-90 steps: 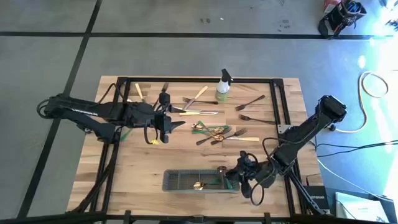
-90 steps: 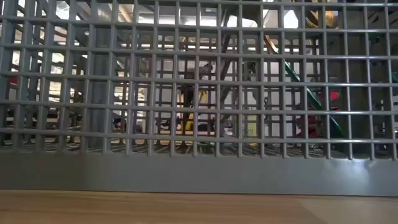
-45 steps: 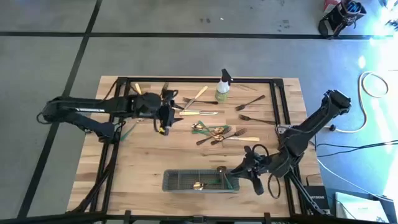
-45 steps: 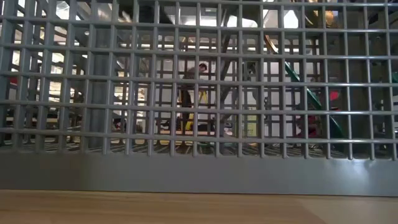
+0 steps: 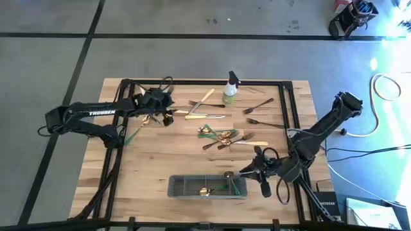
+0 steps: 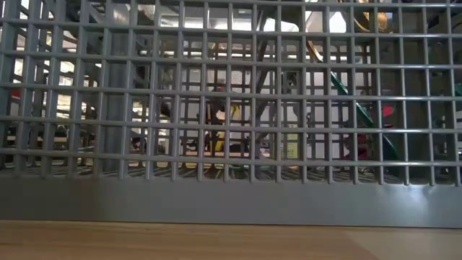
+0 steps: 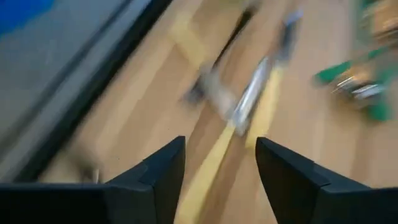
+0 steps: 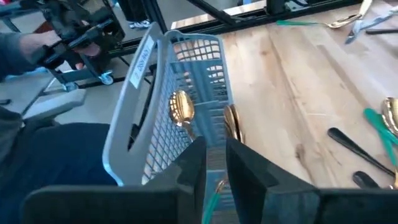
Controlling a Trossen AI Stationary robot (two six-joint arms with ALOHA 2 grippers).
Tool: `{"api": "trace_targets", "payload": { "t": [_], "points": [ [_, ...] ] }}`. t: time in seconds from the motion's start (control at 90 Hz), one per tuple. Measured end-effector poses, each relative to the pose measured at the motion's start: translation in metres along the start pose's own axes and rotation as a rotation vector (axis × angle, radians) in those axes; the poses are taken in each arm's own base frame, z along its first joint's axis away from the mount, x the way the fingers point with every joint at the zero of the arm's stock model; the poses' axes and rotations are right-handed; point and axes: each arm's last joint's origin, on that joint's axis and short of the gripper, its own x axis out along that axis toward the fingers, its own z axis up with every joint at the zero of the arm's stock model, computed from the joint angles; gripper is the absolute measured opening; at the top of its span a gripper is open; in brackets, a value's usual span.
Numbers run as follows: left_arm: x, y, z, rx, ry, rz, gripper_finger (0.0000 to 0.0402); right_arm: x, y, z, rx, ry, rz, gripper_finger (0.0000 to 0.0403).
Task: Sort silverware
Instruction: Put the left green spoon into the gray cutlery rack
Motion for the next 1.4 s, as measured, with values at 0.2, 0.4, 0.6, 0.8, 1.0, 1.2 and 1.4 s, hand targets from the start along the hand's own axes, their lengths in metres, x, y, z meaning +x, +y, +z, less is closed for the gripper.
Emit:
{"api": "trace_targets", "payload": {
  "t": [0.2, 0.4, 0.6, 0.8, 1.0, 1.2, 1.4],
  "points": [
    [-0.02, -0.003, -0.02, -0.147, 0.358, 0.175, 0.0155, 0.0, 0.0, 0.0, -0.001, 0.002, -0.002, 0.0046],
    [-0.035, -0.003, -0.04, -0.292, 0.604, 0.252, 0.0123, 0.0, -0.001, 0.0, -0.003, -0.001, -0.015, 0.0046],
    [-0.036, -0.009, -0.053, -0.287, 0.621, 0.33, 0.0101, 0.0, -0.001, 0.0, 0.003, -0.002, -0.015, 0.0046],
    [-0.029, -0.009, -0.073, -0.294, 0.674, 0.316, 0.0091, 0.0, -0.001, -0.001, 0.004, -0.001, -0.015, 0.0046],
    [-0.023, -0.009, -0.081, -0.352, 0.68, 0.278, 0.009, 0.0, -0.001, -0.001, 0.004, -0.001, -0.016, 0.0046],
    [-0.018, -0.007, -0.095, -0.399, 0.692, 0.297, 0.009, 0.0, -0.001, -0.001, -0.003, -0.001, -0.018, 0.0046],
    [-0.015, -0.008, -0.107, -0.437, 0.698, 0.293, 0.0089, 0.0, -0.001, -0.001, -0.004, -0.001, -0.018, 0.0046]
  ]
}}
